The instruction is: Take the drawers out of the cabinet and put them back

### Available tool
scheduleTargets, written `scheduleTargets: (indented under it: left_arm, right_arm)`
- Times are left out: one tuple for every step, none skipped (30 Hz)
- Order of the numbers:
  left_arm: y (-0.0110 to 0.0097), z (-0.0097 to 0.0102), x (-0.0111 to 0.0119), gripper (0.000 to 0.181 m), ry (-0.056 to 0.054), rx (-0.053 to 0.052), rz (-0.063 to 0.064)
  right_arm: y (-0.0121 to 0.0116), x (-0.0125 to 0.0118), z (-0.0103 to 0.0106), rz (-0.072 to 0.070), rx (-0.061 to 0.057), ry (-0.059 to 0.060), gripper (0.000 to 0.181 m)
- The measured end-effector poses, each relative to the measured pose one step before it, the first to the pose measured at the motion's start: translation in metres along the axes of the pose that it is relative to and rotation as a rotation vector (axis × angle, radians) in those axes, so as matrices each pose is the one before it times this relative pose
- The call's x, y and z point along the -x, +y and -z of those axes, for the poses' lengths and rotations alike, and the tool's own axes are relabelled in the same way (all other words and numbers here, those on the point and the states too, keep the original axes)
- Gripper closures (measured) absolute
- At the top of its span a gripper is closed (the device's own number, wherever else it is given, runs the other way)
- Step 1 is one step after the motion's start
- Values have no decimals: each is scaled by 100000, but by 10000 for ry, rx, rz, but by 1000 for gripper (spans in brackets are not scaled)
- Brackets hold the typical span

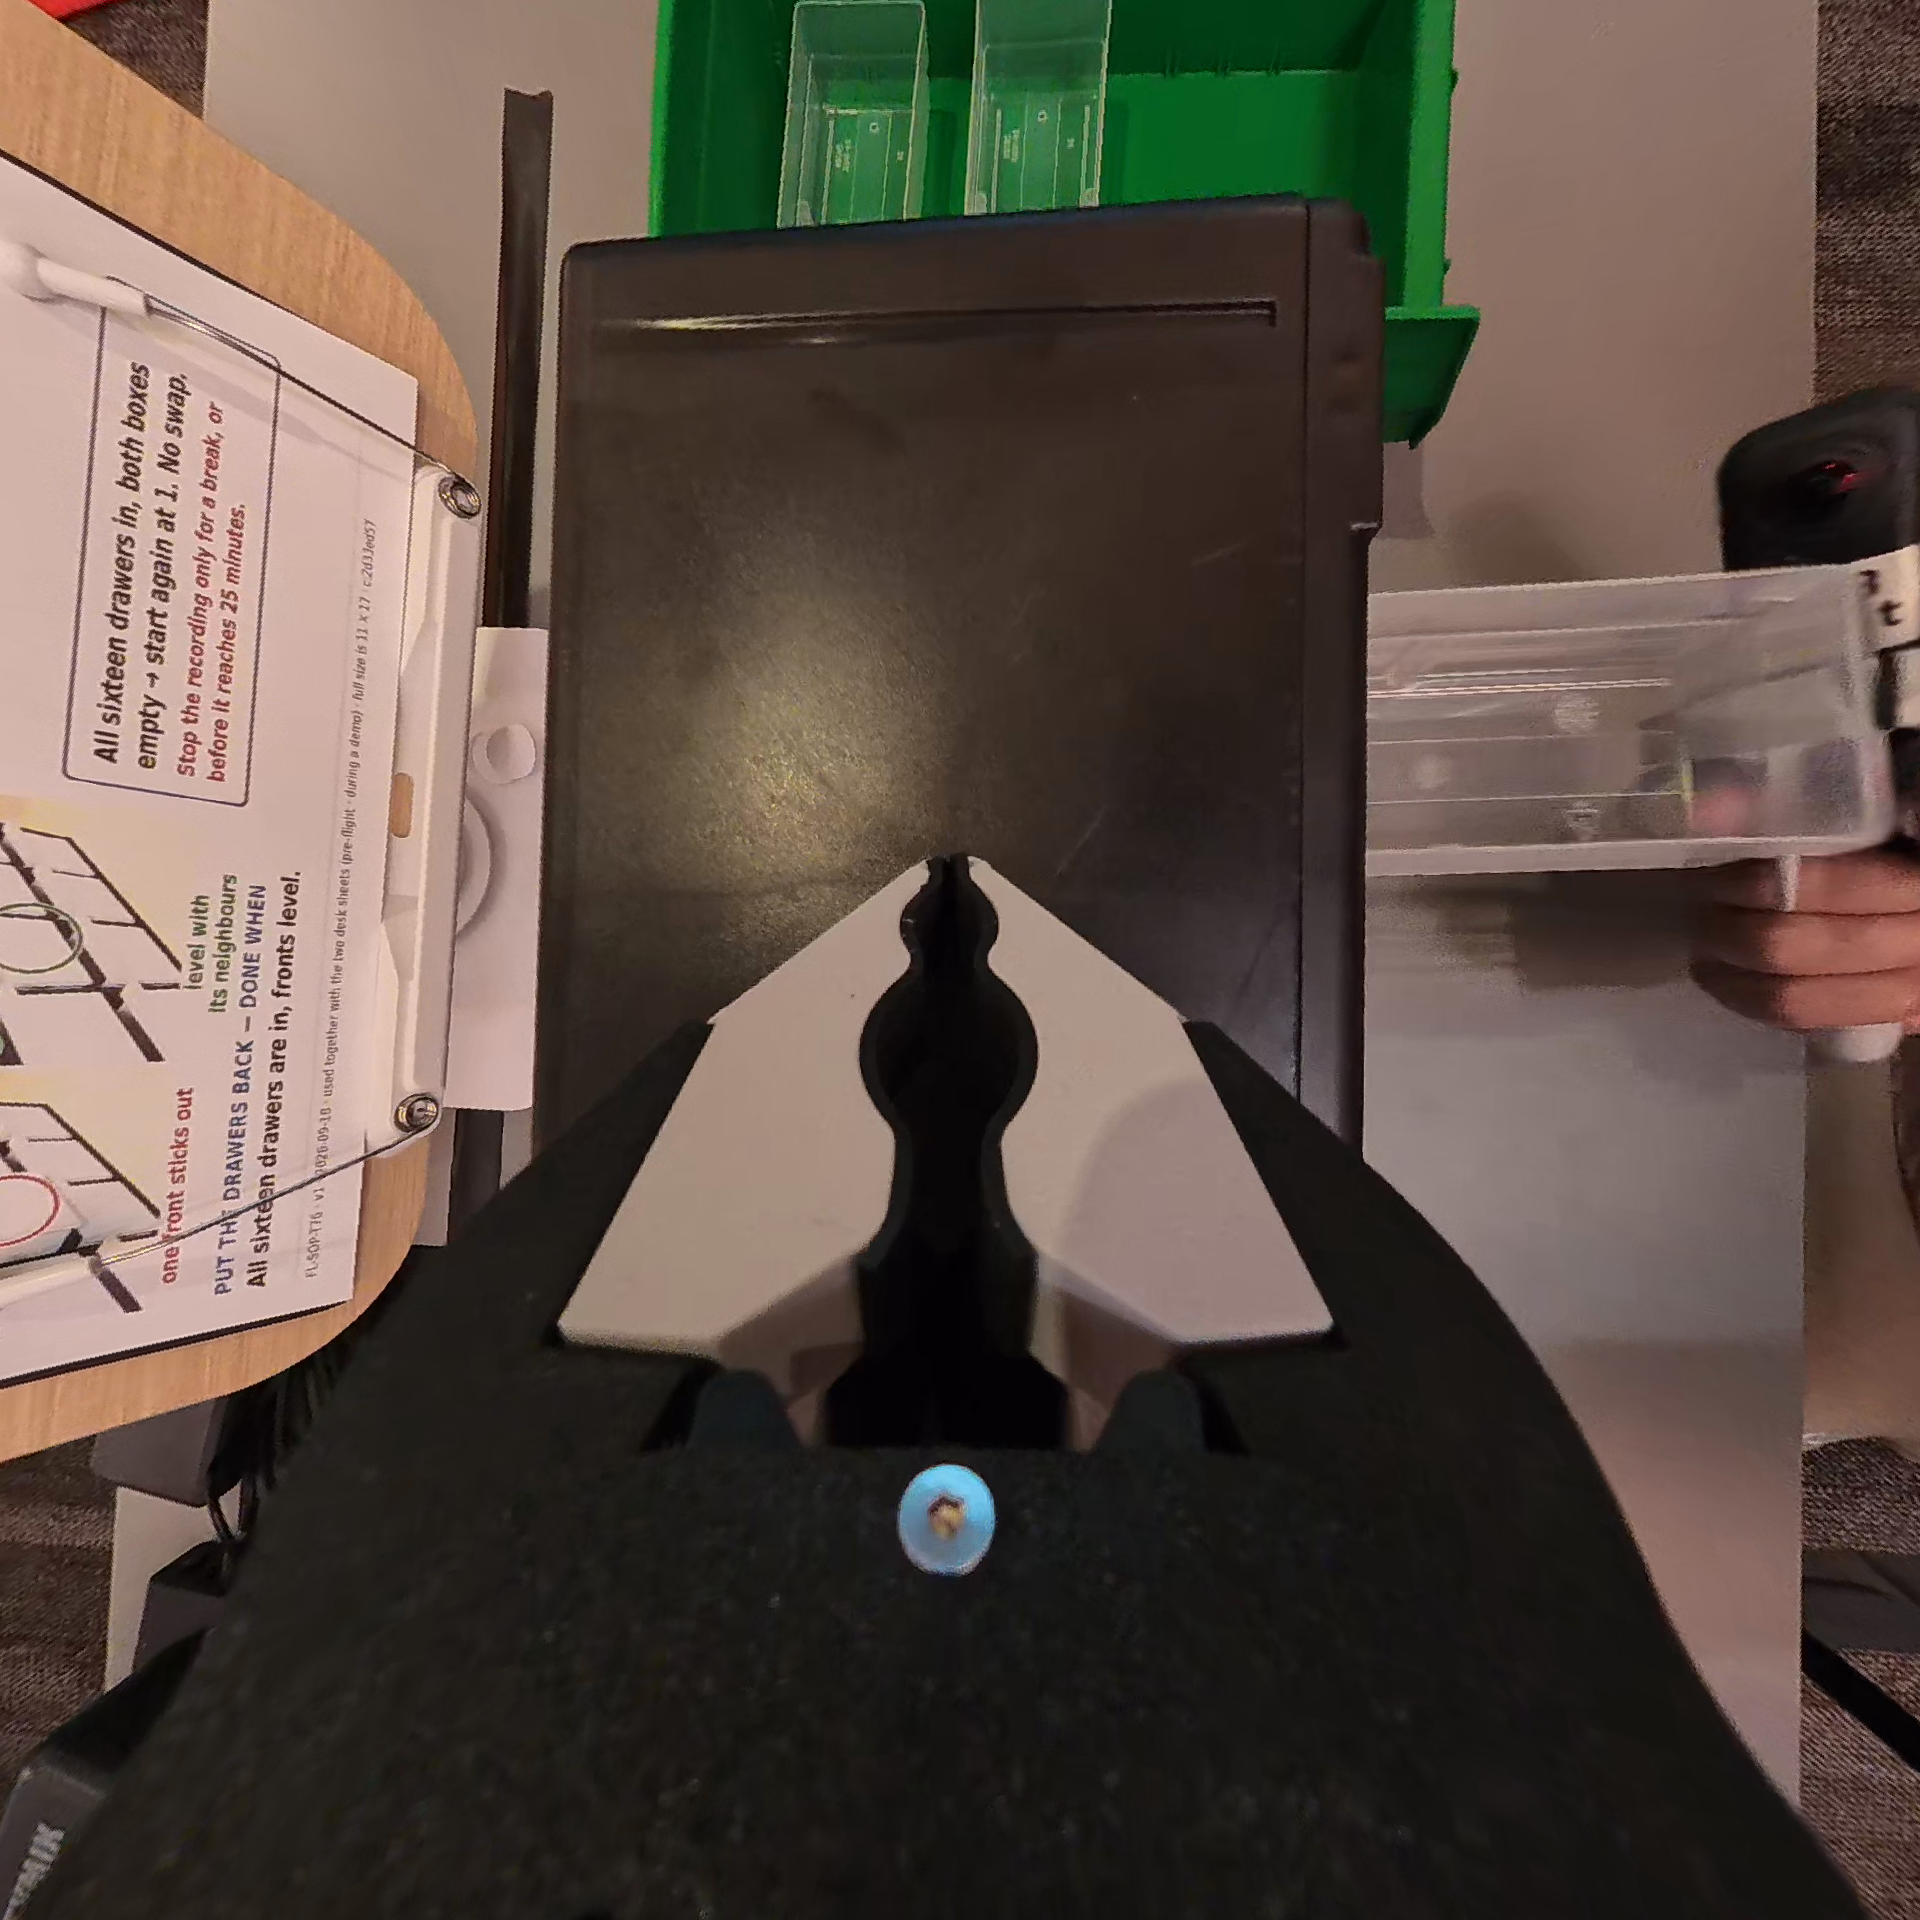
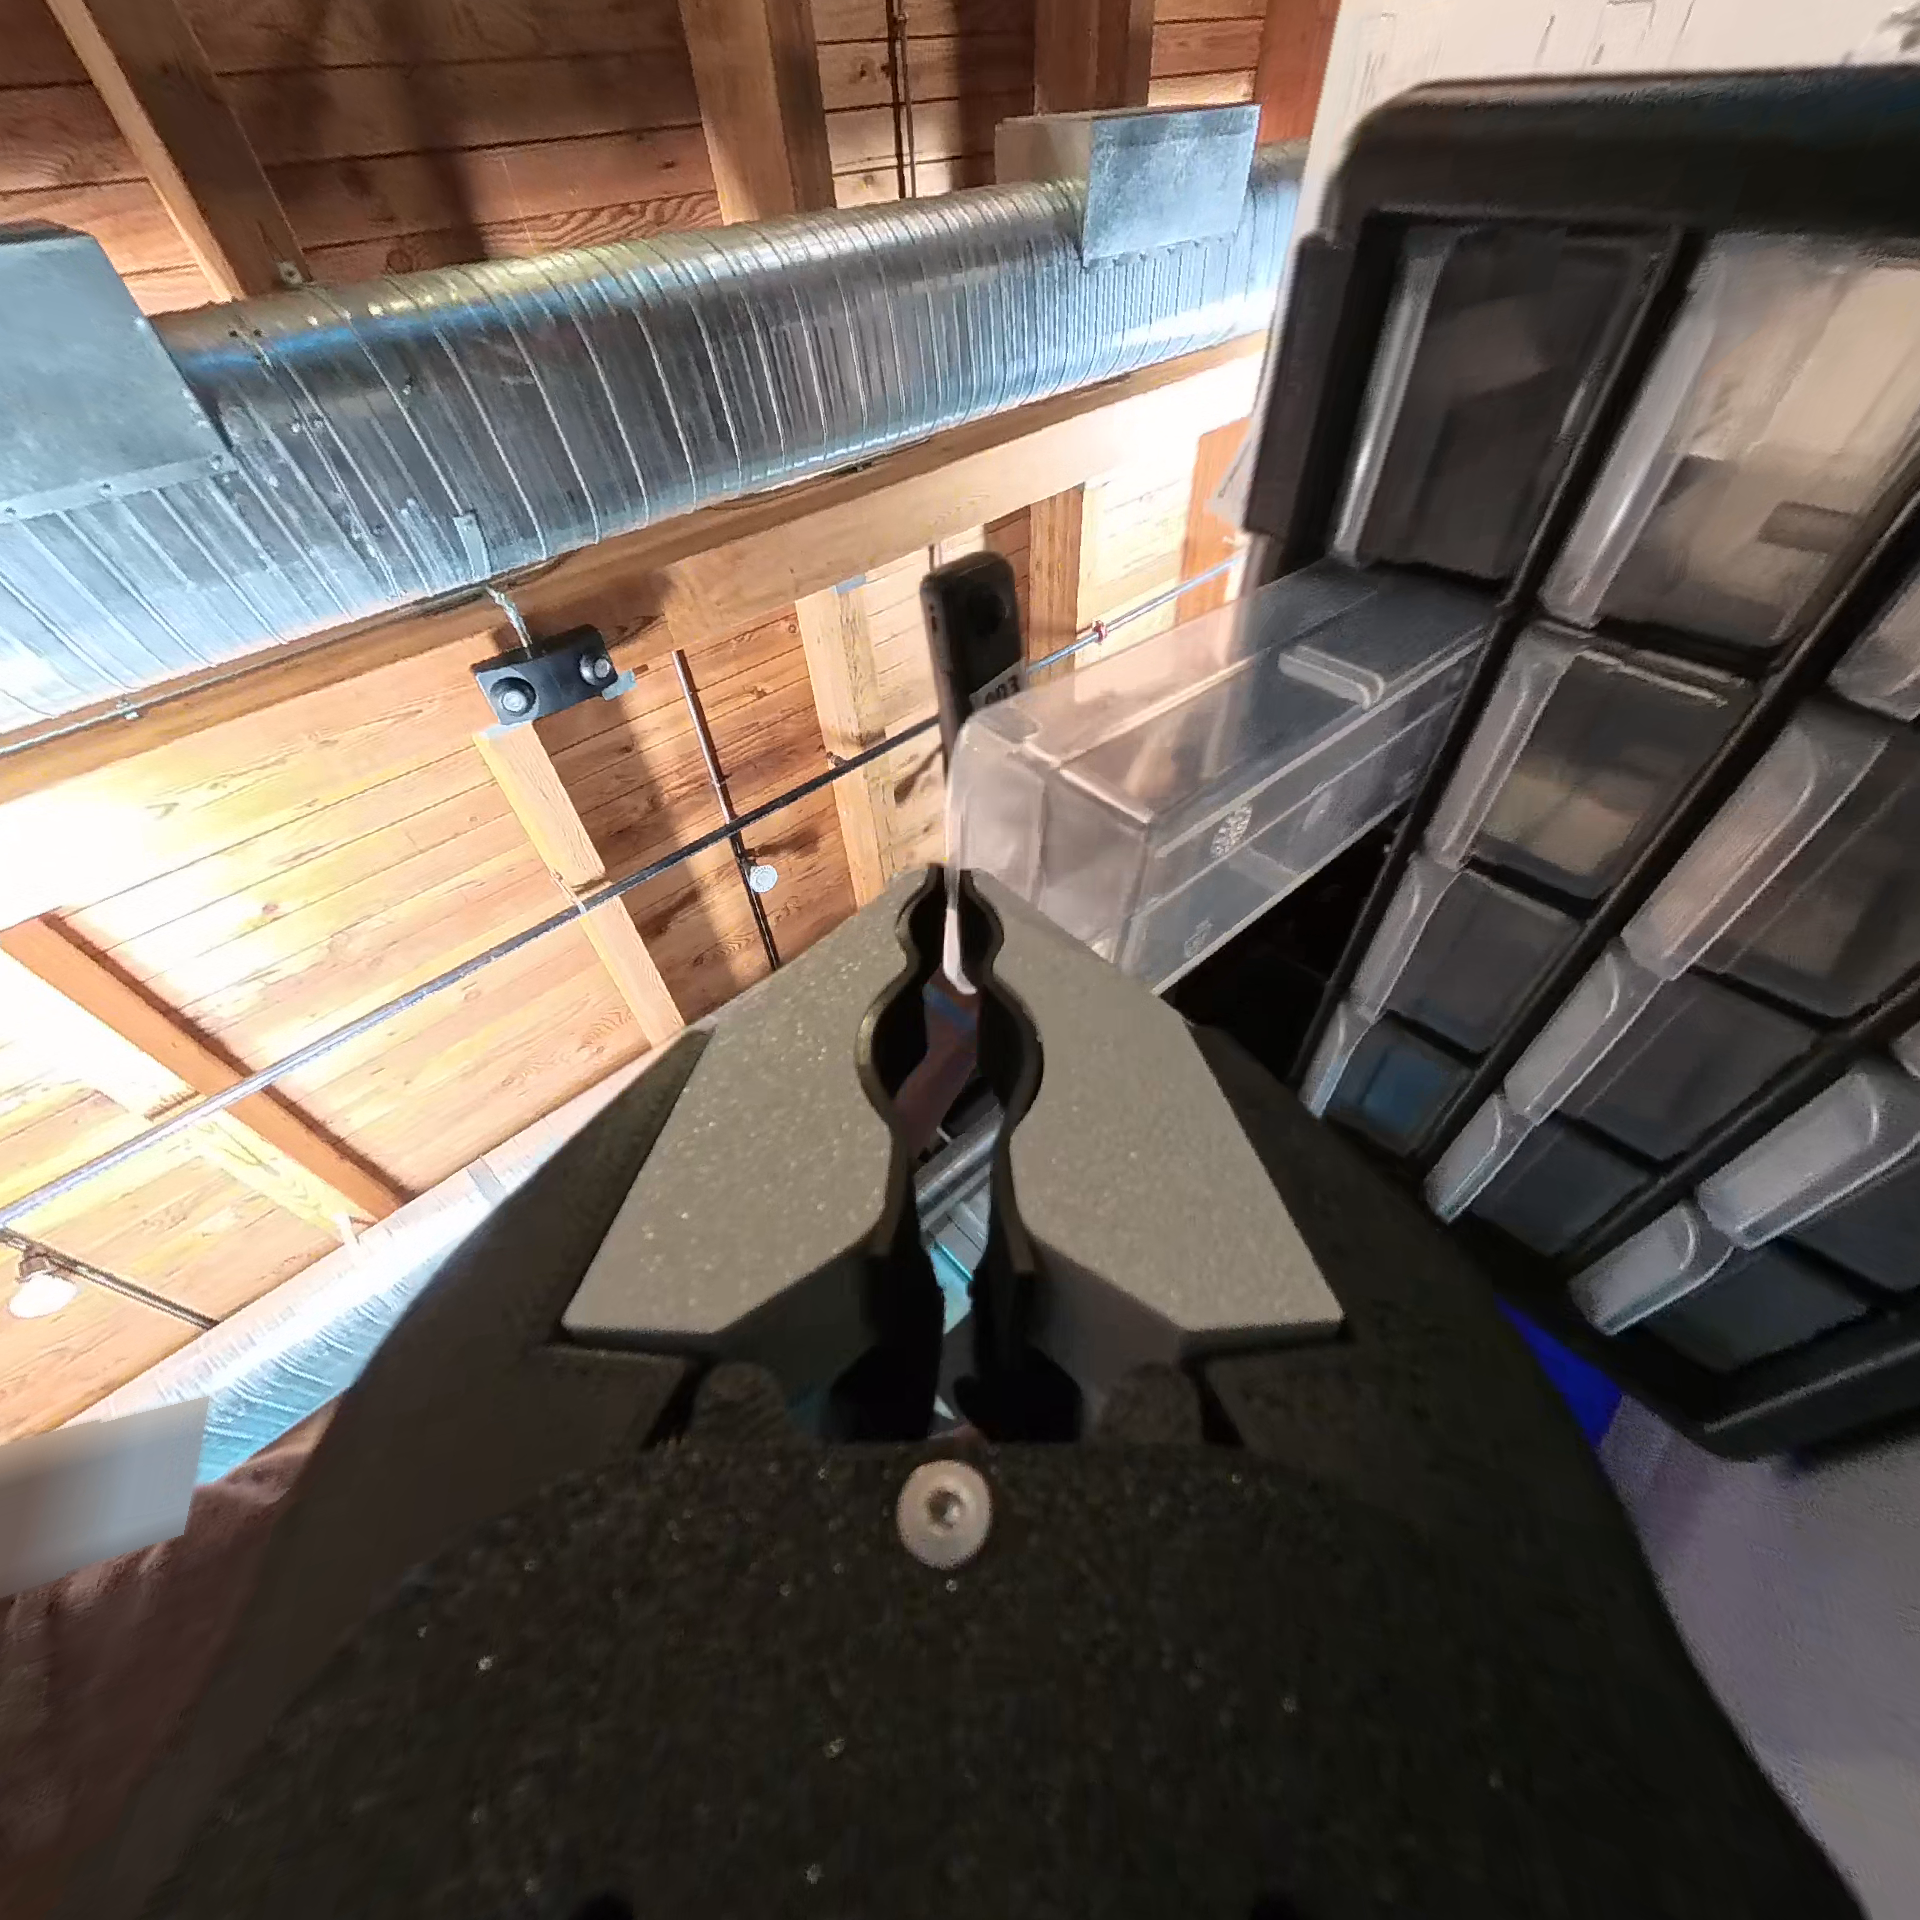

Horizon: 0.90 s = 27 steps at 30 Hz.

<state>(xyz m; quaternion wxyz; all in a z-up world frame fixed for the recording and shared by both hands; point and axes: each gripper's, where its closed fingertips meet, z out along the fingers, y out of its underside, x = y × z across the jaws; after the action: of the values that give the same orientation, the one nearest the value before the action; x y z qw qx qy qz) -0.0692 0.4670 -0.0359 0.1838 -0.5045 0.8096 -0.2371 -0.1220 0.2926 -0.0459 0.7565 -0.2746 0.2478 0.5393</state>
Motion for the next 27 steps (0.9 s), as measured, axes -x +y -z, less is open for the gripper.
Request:
scheduleTargets:
  left_arm:
    - [-4,-6,-8,181,-10,13,17]
    - [0,0,7,181,-15,0,20]
    - [-2,1,0,181,-14,-6,21]
    - [3,5,-40,181,7,-8,32]
    - [-12,9,-53,181,23,-20,44]
    - [-20,-5,-66,181,18,-27,27]
    - [-37,-17,-127,181,50,-21,24]
    - [-61,-33,-154,181,45,-18,0]
    - [-48,-32,-150,181,33,15,-34]
    - [-16,-15,-79,181,4,30,-39]
    - [-1,-5,7,181,-40,31,-53]
    - [2,-2,25,181,-36,31,-74]
    - [-1,-19,124,181,-95,41,-47]
    - [-9,-14,112,181,-74,39,-41]
    - [6,-23,83,181,-35,47,6]
    - [-6,-7,40,181,18,30,41]
    - [-19,-20,25,181,24,1,31]
    - [-7,2,-8,181,59,-15,54]
    - [-7,-5,-23,181,66,-32,62]
    - [-3,-10,-4,181,41,-38,47]
    - [-6,-9,23,181,16,-42,40]
    - [-5,-7,10,181,16,-44,40]
    - [-2,-3,6,181,19,-47,34]
    - [11,9,-17,181,23,-51,28]
    - [4,-2,-14,181,12,-30,43]
    - [-3,4,-16,181,-15,-16,-10]
    - [15,0,-10,181,-13,-2,-18]
  right_arm:
    - [184,416,386,51,126,13,180]
    - [91,392,378,-18,54,-28,180]
    - [45,336,375,-61,32,-23,181]
    - [92,-97,371,-21,84,219,180]
    - [-174,38,380,-72,-69,9,180]
    - [-171,54,299,-109,9,-16,181]
    - [-179,138,204,89,45,18,180]
    - [-92,250,100,87,94,-38,180]
    - [-62,226,49,-27,67,-102,181]
    - [20,31,37,5,55,-37,180]
    - [74,-13,-50,59,38,-64,181]
    - [156,19,-131,-5,66,-148,181]
    - [176,3,-148,-52,45,-162,181]
    - [212,-55,-59,28,14,-57,181]
    - [408,-78,18,34,83,-10,181]
    - [452,-125,94,-86,38,32,180]
    - [194,-87,113,-88,-140,75,180]
    - [10,0,10,-60,-166,47,180]
    - [45,80,-118,12,-62,-23,180]
    - [7,85,-208,95,-78,-48,181]
    - [-69,116,-281,113,-77,-88,180]
    - [-90,27,-352,59,-69,-57,180]
    - [-54,-73,-226,-100,-64,89,180]
    - [-76,136,75,-106,-159,1,180]
    - [352,-225,304,-9,90,209,180]
    - [305,-479,529,104,27,258,180]
    - [103,-625,570,-162,-83,193,181]
